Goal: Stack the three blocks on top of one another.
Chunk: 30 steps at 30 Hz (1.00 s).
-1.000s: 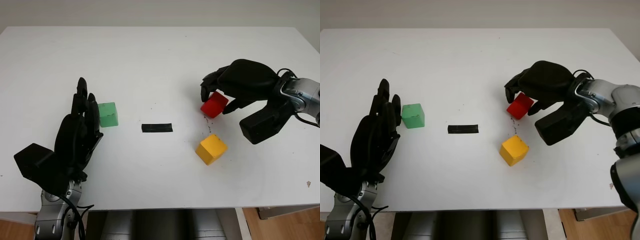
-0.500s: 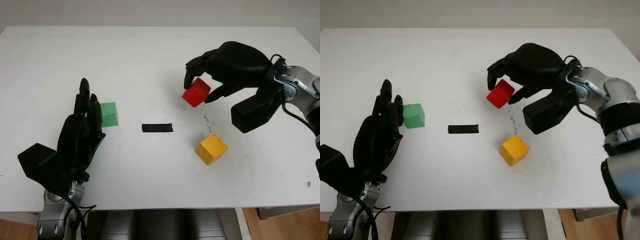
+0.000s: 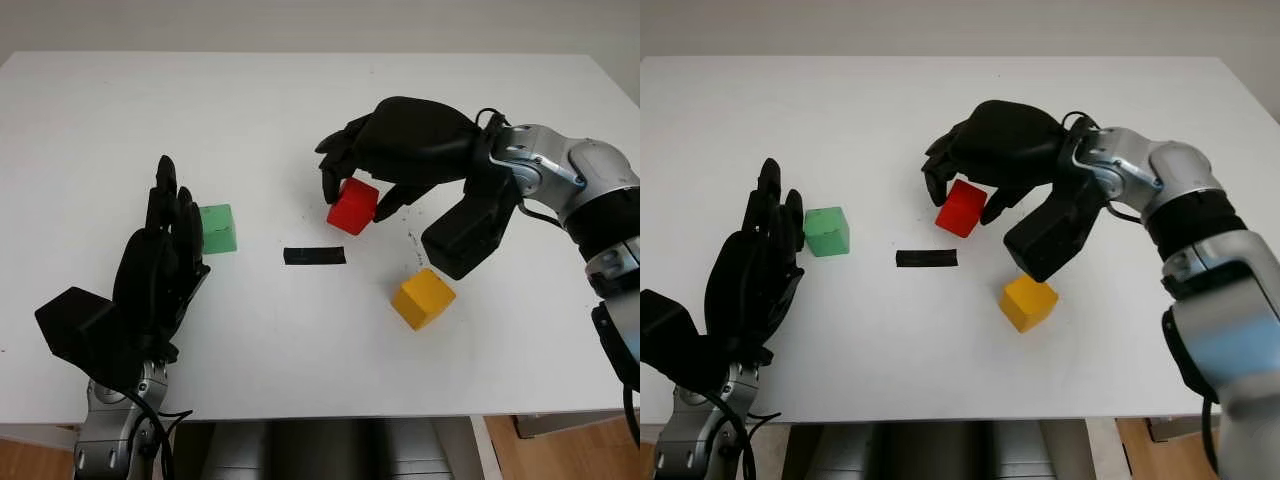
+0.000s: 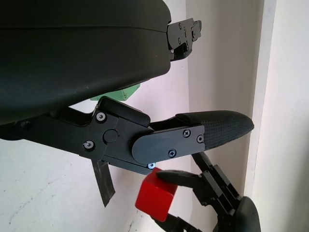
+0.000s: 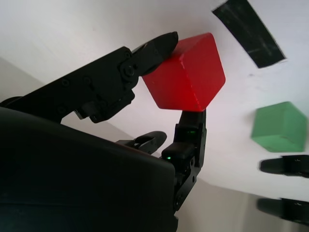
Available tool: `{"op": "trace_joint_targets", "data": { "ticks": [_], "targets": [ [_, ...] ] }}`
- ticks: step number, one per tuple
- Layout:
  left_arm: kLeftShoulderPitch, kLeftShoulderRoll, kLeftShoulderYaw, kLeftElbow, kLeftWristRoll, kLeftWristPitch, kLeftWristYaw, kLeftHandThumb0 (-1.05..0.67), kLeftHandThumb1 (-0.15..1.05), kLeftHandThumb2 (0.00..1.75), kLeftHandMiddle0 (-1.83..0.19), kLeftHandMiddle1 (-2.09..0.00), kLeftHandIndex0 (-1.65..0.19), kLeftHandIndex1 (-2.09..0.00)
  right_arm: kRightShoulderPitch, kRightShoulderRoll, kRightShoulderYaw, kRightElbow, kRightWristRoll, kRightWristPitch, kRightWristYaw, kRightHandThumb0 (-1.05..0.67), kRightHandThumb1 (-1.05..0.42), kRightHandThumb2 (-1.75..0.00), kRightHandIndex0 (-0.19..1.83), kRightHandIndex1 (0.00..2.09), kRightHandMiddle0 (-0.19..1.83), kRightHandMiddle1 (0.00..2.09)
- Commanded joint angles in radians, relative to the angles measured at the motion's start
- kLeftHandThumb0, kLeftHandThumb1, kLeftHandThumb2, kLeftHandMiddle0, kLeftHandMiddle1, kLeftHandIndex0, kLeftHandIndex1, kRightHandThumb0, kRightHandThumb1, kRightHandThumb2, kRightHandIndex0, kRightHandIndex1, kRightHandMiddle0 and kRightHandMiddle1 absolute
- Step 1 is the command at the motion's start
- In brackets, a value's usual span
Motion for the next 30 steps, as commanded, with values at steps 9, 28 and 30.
{"op": "trace_joint_targets", "data": {
  "ticks": [9,28,30],
  "targets": [
    [0.019,-0.019,-0.002,-0.035,0.014,-0.012,0.027,-0.79,1.05,0.57,0.19,-0.05,0.19,-0.04,-0.126,0.046,0.171,0.085,-0.258,-0.018,-0.426,-0.35,-0.85,-0.06,0.57,0.07,0.61,1.30],
    [0.049,-0.046,-0.015,-0.052,0.027,-0.023,0.038,-0.78,1.05,0.58,0.19,-0.04,0.19,-0.03,-0.204,0.063,0.290,0.154,-0.306,-0.061,-0.549,-0.38,-0.85,-0.06,0.56,0.06,0.60,1.33],
    [0.050,-0.046,-0.016,-0.052,0.027,-0.024,0.038,-0.78,1.05,0.58,0.19,-0.04,0.19,-0.03,-0.205,0.061,0.285,0.152,-0.293,-0.072,-0.520,-0.39,-0.86,-0.05,0.55,0.05,0.58,1.30]
  ]
}}
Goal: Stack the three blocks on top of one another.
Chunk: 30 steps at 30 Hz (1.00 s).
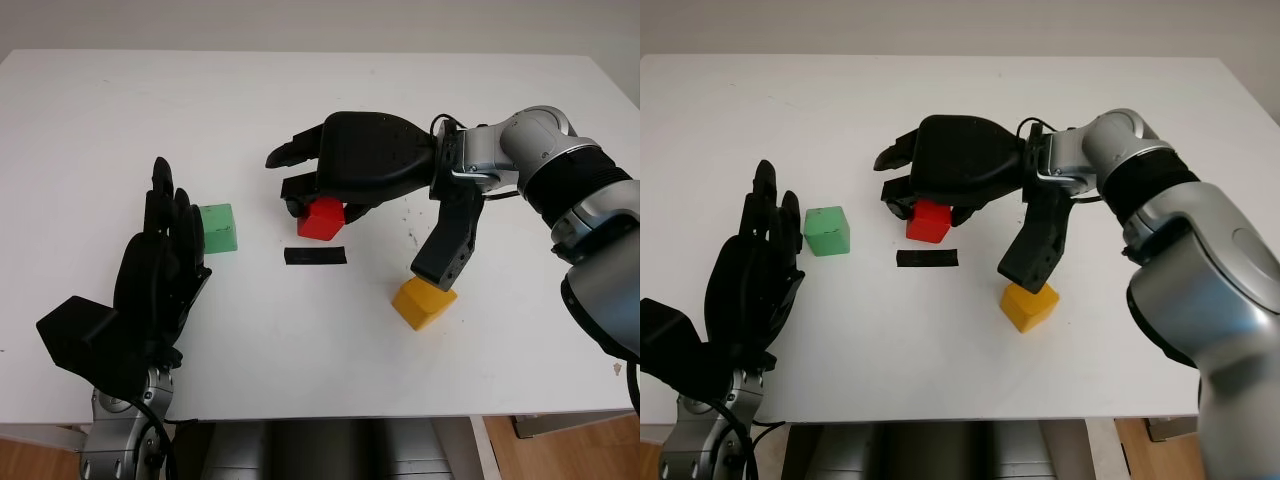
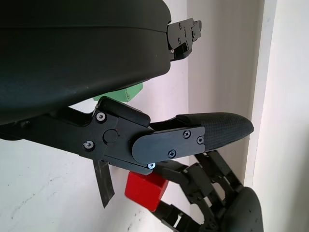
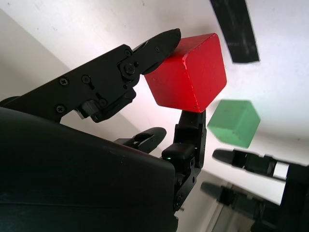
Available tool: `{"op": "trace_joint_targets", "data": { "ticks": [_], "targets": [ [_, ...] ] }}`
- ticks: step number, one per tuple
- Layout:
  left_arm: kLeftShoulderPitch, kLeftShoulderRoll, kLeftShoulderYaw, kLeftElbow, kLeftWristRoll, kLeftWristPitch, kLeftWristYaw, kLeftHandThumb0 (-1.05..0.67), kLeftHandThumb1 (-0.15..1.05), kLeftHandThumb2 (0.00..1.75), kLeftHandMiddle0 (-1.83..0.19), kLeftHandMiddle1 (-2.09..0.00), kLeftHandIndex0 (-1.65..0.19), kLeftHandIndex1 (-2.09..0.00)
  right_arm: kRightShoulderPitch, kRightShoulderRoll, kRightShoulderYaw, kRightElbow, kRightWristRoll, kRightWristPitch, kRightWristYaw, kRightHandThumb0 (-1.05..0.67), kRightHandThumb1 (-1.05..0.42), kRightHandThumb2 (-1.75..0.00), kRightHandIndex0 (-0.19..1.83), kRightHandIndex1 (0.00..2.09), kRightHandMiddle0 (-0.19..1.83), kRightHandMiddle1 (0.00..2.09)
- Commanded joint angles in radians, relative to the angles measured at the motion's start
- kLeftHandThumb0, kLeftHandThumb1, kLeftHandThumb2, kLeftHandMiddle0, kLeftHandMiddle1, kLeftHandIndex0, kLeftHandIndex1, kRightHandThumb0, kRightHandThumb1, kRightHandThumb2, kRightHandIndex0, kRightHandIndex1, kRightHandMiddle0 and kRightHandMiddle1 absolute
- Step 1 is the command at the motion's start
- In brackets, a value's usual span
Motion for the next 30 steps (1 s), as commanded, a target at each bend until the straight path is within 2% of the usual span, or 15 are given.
{"op": "trace_joint_targets", "data": {
  "ticks": [1,11,18,21,30],
  "targets": [
    [0.011,-0.010,-0.003,-0.013,0.002,-0.013,0.001,-0.78,1.05,0.58,0.19,-0.04,0.19,-0.03,-0.032,-0.002,-0.010,-0.001,0.025,-0.017,0.029,-0.39,-0.85,-0.05,0.55,0.05,0.58,1.30],
    [0.003,-0.024,-0.013,-0.006,0.021,-0.020,0.009,-0.78,1.05,0.59,0.19,-0.04,0.19,-0.03,-0.026,-0.009,-0.017,-0.006,0.072,-0.034,0.138,-0.43,-0.86,-0.06,0.52,0.04,0.60,1.20],
    [0.009,-0.031,-0.016,-0.016,0.020,-0.013,0.014,-0.78,1.05,0.58,0.19,-0.04,0.19,-0.03,-0.010,0.015,-0.020,0.024,0.094,-0.040,0.140,-0.42,-0.88,-0.05,0.51,0.05,0.53,1.43],
    [0.010,-0.033,-0.016,-0.013,0.022,-0.018,0.014,-0.78,1.05,0.59,0.19,-0.03,0.19,-0.03,-0.005,0.026,-0.022,0.037,0.116,-0.043,0.175,-0.43,-0.88,-0.05,0.49,0.04,0.50,1.43],
    [0.024,-0.043,-0.021,-0.021,0.020,-0.026,0.013,-0.78,1.05,0.58,0.19,-0.03,0.19,-0.04,0.006,0.043,0.012,0.025,0.081,-0.026,0.145,-0.44,-0.85,-0.05,0.50,0.05,0.52,1.36]
  ]
}}
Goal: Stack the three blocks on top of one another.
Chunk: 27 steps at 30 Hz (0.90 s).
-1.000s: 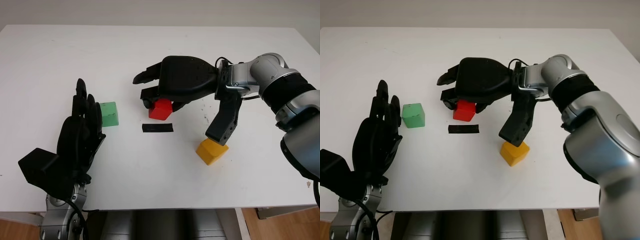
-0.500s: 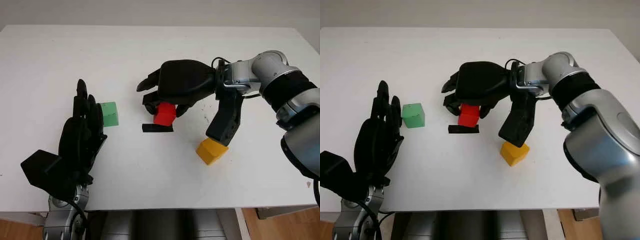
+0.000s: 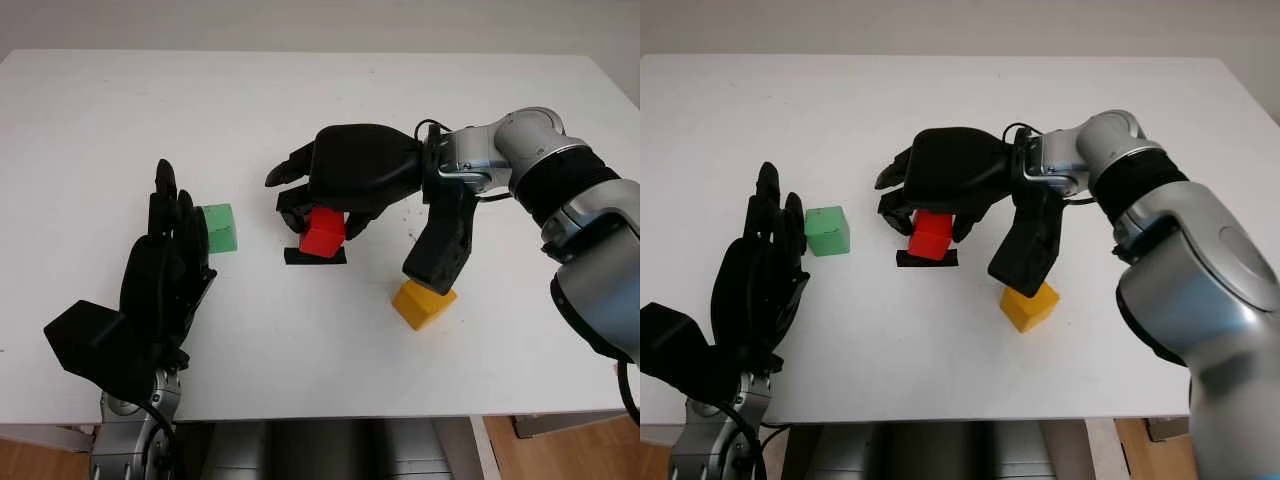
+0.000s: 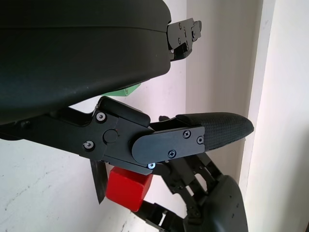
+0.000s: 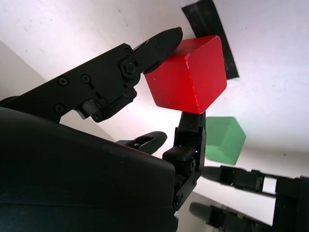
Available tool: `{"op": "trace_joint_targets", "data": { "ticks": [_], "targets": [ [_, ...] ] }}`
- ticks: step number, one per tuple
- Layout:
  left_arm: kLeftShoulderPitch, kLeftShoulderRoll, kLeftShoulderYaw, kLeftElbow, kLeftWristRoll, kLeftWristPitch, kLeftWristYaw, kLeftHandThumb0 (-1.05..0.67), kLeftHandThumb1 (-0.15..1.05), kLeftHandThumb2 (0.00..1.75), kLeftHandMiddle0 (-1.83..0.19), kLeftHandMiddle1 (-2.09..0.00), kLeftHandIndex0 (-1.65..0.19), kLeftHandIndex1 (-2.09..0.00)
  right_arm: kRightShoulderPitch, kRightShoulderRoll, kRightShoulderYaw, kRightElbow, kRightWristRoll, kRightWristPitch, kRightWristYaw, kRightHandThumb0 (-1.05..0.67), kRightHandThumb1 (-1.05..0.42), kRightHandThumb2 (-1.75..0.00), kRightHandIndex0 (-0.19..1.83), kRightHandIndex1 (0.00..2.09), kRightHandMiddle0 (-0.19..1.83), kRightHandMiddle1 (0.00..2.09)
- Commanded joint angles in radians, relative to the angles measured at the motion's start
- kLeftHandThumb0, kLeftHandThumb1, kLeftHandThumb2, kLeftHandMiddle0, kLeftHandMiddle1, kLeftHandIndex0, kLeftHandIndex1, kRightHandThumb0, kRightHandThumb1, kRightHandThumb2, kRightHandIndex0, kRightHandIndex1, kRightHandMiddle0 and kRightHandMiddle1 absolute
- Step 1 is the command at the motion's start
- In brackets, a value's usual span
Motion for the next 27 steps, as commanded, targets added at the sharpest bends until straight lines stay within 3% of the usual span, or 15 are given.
{"op": "trace_joint_targets", "data": {
  "ticks": [1,14,27],
  "targets": [
    [0.017,-0.004,-0.004,-0.022,0.000,-0.008,-0.003,-0.79,1.05,0.58,0.19,-0.03,0.19,-0.03,0.005,0.004,0.001,-0.006,0.002,-0.006,-0.005,-0.43,-0.85,-0.05,0.49,0.04,0.52,1.35],
    [0.037,-0.009,-0.005,-0.034,0.002,-0.012,0.003,-0.78,1.05,0.58,0.19,-0.04,0.19,-0.04,0.010,0.020,0.020,0.000,-0.018,0.017,0.000,-0.44,-0.86,-0.06,0.48,0.04,0.55,1.27],
    [0.037,-0.010,-0.004,-0.032,-0.003,-0.012,-0.001,-0.78,1.05,0.57,0.19,-0.03,0.19,-0.03,0.005,0.030,0.072,0.009,-0.081,0.049,-0.109,-0.44,-0.88,-0.06,0.47,0.05,0.53,1.26]
  ]
}}
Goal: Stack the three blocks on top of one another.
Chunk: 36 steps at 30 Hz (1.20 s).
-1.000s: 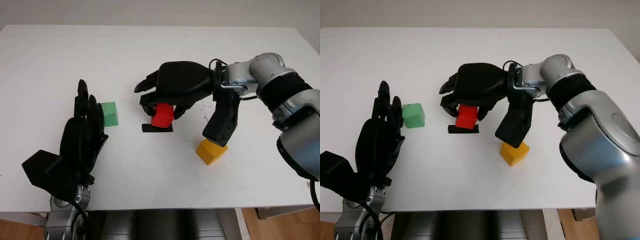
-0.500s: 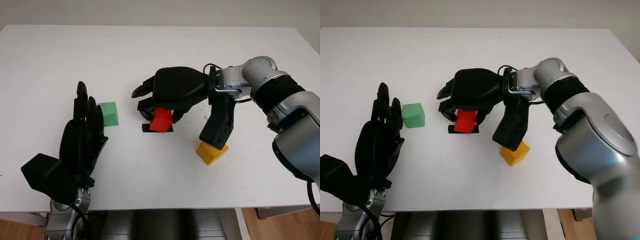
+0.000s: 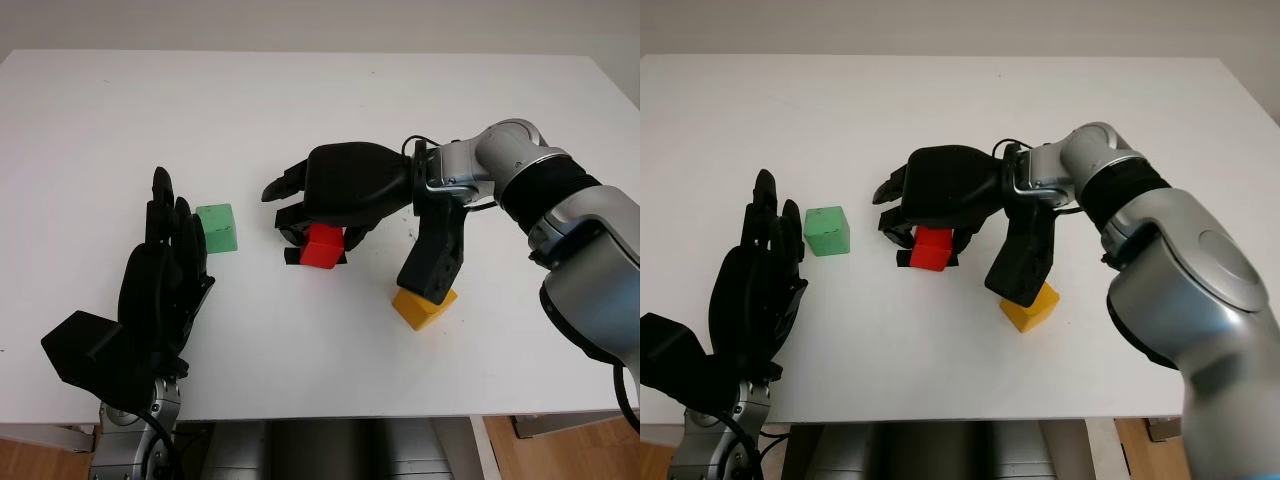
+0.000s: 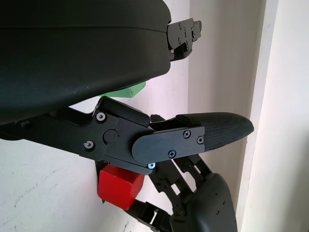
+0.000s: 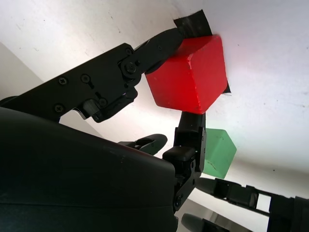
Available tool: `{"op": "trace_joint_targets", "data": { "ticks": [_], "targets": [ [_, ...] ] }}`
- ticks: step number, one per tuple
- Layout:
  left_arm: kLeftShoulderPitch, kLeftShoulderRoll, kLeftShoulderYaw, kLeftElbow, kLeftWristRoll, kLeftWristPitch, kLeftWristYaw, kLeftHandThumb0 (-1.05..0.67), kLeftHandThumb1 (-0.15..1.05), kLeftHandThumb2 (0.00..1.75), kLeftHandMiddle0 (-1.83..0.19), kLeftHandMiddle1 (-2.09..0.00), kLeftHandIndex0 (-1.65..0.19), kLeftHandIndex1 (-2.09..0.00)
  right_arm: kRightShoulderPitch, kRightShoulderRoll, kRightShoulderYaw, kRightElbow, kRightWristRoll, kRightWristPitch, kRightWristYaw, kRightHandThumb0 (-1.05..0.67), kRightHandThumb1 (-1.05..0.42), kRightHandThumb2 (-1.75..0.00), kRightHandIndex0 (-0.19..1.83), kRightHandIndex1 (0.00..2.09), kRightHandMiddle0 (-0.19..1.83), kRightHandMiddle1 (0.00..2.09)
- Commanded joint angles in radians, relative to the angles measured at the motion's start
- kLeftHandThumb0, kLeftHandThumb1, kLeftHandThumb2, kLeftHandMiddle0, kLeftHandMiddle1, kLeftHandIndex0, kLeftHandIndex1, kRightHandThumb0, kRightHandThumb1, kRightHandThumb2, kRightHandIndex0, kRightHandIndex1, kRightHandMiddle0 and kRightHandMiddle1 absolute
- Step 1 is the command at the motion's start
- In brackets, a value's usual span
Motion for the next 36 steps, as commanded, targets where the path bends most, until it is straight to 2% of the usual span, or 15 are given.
{"op": "trace_joint_targets", "data": {
  "ticks": [1,16,21,23,24,26,28,32,36],
  "targets": [
    [0.006,-0.007,-0.004,-0.018,0.003,-0.003,0.004,-0.78,1.05,0.57,0.19,-0.03,0.19,-0.04,-0.003,0.006,0.010,0.004,-0.007,0.008,-0.019,-0.44,-0.88,-0.06,0.47,0.05,0.53,1.26],
    [0.001,-0.004,-0.004,-0.018,0.009,0.000,0.009,-0.77,1.05,0.58,0.19,-0.05,0.19,-0.05,-0.011,0.020,0.045,0.016,-0.033,0.034,-0.051,-0.42,-0.89,-0.06,0.45,0.04,0.52,1.25],
    [-0.002,-0.001,-0.003,-0.017,0.007,0.000,0.007,-0.78,1.05,0.58,0.19,-0.05,0.19,-0.05,-0.022,0.016,0.069,0.009,-0.058,0.053,-0.052,-0.60,-0.87,-0.06,0.37,0.03,0.37,1.33],
    [-0.004,-0.001,-0.002,-0.015,0.006,0.003,0.008,-0.78,1.05,0.58,0.19,-0.04,0.19,-0.04,-0.028,0.014,0.076,0.007,-0.070,0.059,-0.048,-0.66,-0.88,-0.06,0.29,0.03,0.17,1.00],
    [-0.005,-0.001,-0.001,-0.014,0.005,0.004,0.008,-0.78,1.05,0.58,0.19,-0.04,0.19,-0.04,-0.030,0.014,0.076,0.009,-0.070,0.058,-0.040,-0.67,-0.88,-0.05,0.25,0.04,0.17,0.73],
    [-0.005,-0.001,0.000,-0.012,0.005,0.002,0.008,-0.78,1.05,0.57,0.19,-0.04,0.19,-0.04,-0.034,0.013,0.077,0.007,-0.070,0.059,-0.032,-0.69,-0.89,-0.06,0.20,0.04,0.16,0.49],
    [-0.007,-0.002,0.001,-0.006,0.004,-0.006,0.006,-0.77,1.05,0.57,0.19,-0.04,0.19,-0.04,-0.035,0.010,0.080,0.002,-0.075,0.067,-0.042,-0.71,-0.89,-0.06,0.17,0.03,0.11,0.39],
    [-0.011,-0.004,0.001,-0.001,0.005,-0.001,0.010,-0.78,1.05,0.57,0.18,-0.05,0.18,-0.05,-0.030,0.008,0.076,0.011,-0.071,0.067,-0.075,-0.73,-0.88,-0.05,0.14,0.03,0.05,0.31],
    [-0.015,-0.004,0.004,0.004,-0.003,0.000,0.008,-0.79,1.05,0.56,0.18,-0.05,0.18,-0.05,-0.033,0.000,0.053,0.028,-0.031,0.038,-0.042,-0.72,-0.86,-0.05,0.09,0.01,-0.03,0.24]
  ]
}}
